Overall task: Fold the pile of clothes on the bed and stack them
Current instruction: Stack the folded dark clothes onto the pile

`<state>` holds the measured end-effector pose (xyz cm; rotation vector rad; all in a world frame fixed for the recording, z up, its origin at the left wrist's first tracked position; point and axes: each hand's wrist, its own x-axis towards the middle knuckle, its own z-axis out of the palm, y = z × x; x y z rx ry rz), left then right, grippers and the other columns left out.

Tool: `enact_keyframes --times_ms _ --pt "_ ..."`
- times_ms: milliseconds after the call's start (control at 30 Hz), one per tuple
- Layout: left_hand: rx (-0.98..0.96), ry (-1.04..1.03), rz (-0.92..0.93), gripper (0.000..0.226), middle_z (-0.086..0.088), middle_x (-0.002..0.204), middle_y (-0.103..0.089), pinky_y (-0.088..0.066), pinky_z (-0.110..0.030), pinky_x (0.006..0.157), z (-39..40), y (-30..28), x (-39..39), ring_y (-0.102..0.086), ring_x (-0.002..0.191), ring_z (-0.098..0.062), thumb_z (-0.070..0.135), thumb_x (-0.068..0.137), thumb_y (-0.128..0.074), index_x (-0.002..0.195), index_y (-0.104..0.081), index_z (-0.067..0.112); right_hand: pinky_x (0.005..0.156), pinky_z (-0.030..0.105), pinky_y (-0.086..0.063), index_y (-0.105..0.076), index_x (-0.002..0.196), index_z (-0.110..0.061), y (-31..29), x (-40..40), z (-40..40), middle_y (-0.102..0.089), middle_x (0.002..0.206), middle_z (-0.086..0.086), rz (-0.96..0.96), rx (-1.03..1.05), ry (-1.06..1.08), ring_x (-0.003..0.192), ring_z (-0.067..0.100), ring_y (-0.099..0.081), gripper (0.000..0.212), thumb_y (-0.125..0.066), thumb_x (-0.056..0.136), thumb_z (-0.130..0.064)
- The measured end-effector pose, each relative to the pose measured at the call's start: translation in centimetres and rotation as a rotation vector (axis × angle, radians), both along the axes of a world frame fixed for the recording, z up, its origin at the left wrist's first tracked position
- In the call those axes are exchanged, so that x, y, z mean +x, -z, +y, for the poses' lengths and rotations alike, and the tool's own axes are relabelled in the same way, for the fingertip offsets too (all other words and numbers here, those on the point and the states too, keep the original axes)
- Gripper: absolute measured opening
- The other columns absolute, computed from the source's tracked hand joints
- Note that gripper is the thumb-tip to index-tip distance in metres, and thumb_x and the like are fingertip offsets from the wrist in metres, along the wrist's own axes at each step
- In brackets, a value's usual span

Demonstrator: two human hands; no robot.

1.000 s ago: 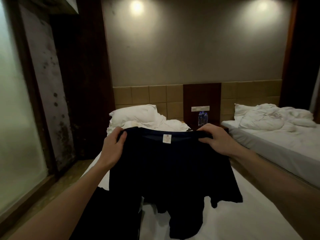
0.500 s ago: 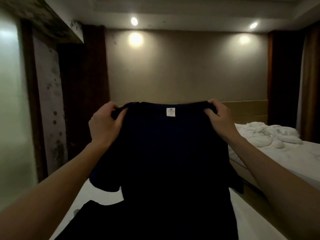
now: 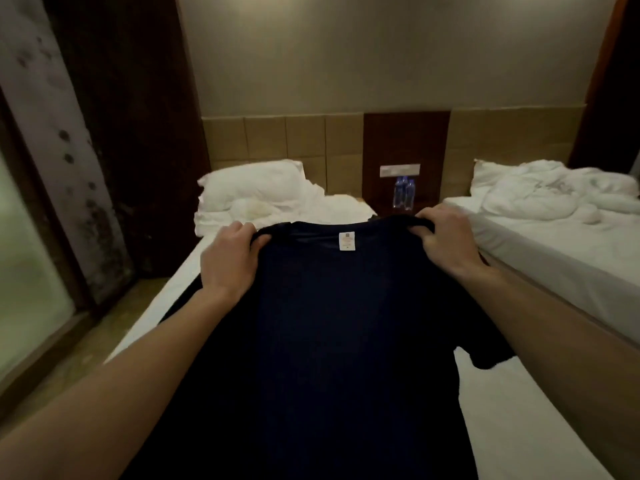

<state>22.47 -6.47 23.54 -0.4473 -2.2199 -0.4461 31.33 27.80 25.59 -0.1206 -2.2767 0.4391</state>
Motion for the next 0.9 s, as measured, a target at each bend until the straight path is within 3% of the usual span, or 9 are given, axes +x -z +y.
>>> enact_keyframes --times_ms 167,267,400,533,733,900 --pt "-0.093 0.020 -0.214 0.026 -0.011 0.090 -0.059 -0.038 -0.040 0.072 4.1 9.7 -11.2 -0.054 0.088 -0.033 0.030 0.102 -0.049 0.090 -0.059 0.009 0.083 0.043 -0.043 -0.073 0.106 -0.009 8.9 -11.6 2.4 -0.067 0.098 0.014 -0.176 -0.057 0.049 0.092 0.032 -0.048 0.020 -0.065 0.093 -0.022" --pt "-0.146 -0.007 -0.416 0.029 -0.016 0.098 -0.059 -0.039 -0.044 0.077 6.7 17.3 -17.0 -0.054 0.095 -0.037 0.030 0.103 -0.046 0.095 -0.061 0.006 0.085 0.043 -0.044 -0.073 0.105 -0.013 16.2 -17.0 3.1 -0.069 0.102 0.014 -0.335 -0.100 0.057 0.098 0.036 -0.053 0.024 -0.062 0.094 -0.030" --pt "-0.217 -0.052 -0.594 0.034 -0.012 0.102 -0.059 -0.039 -0.040 0.082 8.9 27.6 -21.7 -0.053 0.098 -0.031 0.035 0.104 -0.042 0.100 -0.063 0.008 0.083 0.041 -0.044 -0.073 0.104 -0.016 26.3 -22.0 3.1 -0.067 0.100 0.012 -0.553 -0.074 0.034 0.098 0.035 -0.053 0.026 -0.059 0.094 -0.036" --pt "-0.217 -0.033 -0.653 0.030 -0.009 0.097 -0.060 -0.040 -0.038 0.079 9.1 34.0 -23.8 -0.053 0.091 -0.028 0.035 0.102 -0.047 0.098 -0.062 0.009 0.086 0.042 -0.043 -0.069 0.104 -0.015 33.2 -24.9 4.0 -0.065 0.100 0.009 -0.700 -0.047 0.088 0.098 0.031 -0.051 0.027 -0.055 0.096 -0.037" --pt "-0.119 -0.033 -0.661 0.029 -0.002 0.094 -0.059 -0.038 -0.036 0.080 9.0 35.0 -23.8 -0.051 0.088 -0.022 0.040 0.101 -0.046 0.096 -0.058 0.015 0.086 0.042 -0.044 -0.060 0.105 -0.013 36.4 -25.2 4.6 -0.059 0.104 0.009 -0.697 -0.125 0.069 0.098 0.030 -0.052 0.029 -0.055 0.097 -0.040" --pt "-0.073 -0.185 -0.688 0.048 -0.007 0.107 -0.063 -0.037 -0.041 0.090 7.1 31.9 -20.9 -0.055 0.101 -0.027 0.049 0.102 -0.036 0.107 -0.062 0.009 0.095 0.046 -0.042 -0.051 0.127 -0.016 34.1 -22.3 5.9 -0.053 0.126 0.009 -0.833 -0.016 0.184 0.116 0.031 -0.048 0.066 -0.046 0.089 -0.070"
